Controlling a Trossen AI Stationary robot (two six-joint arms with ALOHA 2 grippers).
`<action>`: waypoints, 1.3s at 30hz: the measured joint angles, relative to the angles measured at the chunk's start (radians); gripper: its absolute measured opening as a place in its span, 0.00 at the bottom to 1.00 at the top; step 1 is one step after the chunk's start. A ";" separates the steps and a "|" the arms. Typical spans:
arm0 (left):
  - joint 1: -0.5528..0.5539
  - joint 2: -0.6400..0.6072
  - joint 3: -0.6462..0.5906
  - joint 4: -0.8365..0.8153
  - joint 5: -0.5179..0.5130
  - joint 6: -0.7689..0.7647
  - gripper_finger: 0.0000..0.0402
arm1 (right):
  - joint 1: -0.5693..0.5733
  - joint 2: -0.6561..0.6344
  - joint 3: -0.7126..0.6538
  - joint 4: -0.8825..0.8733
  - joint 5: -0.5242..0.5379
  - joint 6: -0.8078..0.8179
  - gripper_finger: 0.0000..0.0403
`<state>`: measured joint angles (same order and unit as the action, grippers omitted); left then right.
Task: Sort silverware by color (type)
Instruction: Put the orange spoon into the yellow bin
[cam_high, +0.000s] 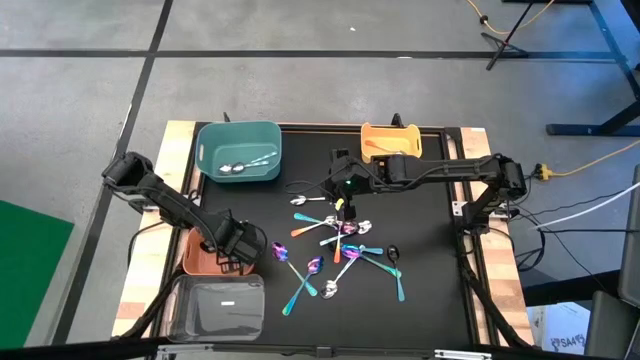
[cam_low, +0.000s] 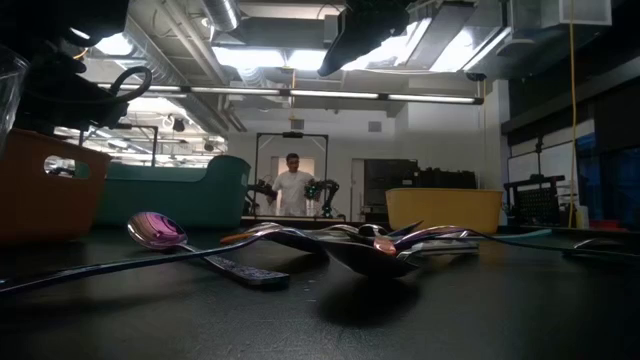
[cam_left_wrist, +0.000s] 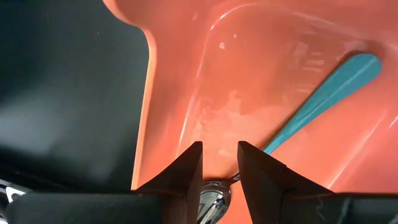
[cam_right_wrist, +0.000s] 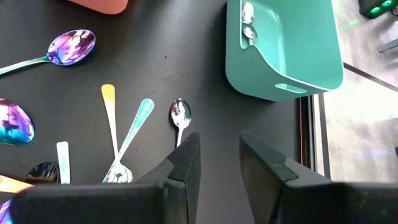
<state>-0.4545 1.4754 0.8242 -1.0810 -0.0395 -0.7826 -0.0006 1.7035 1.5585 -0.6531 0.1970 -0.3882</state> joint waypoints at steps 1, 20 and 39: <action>0.000 -0.001 0.000 -0.003 0.002 0.000 0.24 | 0.000 0.000 0.000 0.000 0.000 0.000 0.25; -0.082 -0.133 0.105 -0.010 0.049 -0.002 0.24 | -0.027 0.146 -0.001 0.117 -0.008 -0.004 0.25; -0.082 -0.141 0.294 -0.006 -0.169 0.033 0.24 | -0.153 0.408 -0.001 0.106 -0.287 0.078 0.25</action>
<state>-0.5362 1.3342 1.1183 -1.0875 -0.2084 -0.7493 -0.1532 2.1111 1.5578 -0.5476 -0.0900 -0.3103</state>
